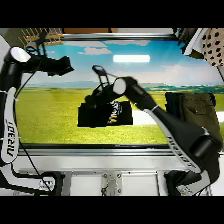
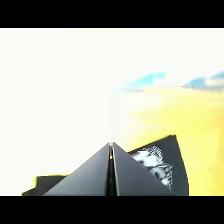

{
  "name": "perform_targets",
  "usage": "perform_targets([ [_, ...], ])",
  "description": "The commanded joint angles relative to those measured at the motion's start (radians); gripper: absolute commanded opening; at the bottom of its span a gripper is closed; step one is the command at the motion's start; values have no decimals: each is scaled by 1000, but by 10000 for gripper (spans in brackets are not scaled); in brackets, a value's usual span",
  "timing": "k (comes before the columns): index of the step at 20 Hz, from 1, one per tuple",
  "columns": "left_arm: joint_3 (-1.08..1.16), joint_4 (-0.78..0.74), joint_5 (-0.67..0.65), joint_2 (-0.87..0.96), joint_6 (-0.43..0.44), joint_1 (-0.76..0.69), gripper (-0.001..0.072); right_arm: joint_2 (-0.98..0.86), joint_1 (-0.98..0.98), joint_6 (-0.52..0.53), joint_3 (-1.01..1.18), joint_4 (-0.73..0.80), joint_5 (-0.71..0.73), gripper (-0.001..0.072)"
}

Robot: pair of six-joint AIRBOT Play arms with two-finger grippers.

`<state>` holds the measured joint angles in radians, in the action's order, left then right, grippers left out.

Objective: Fold the clothes and pants, and hang the long-sleeved shirts on hangers.

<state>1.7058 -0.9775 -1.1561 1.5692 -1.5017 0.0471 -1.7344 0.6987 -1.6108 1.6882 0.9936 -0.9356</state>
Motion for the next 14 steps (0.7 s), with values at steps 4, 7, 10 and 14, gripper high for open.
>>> perform_targets([
  [4, -27, 0, -19, -81, 8, 115, 6, -88, 81, 317, 39, -265, 194, 687],
  [7, -192, -45, 44, -184, 14, 121, 7, 31, -31, 317, -72, -131, 98, 682],
  [10, -395, -79, 50, -285, 26, 97, 7, 192, -227, 317, -332, -59, 16, 682],
  [14, -578, -68, 74, -364, 49, 24, 7, 274, -549, 309, -594, -60, -129, 682],
])
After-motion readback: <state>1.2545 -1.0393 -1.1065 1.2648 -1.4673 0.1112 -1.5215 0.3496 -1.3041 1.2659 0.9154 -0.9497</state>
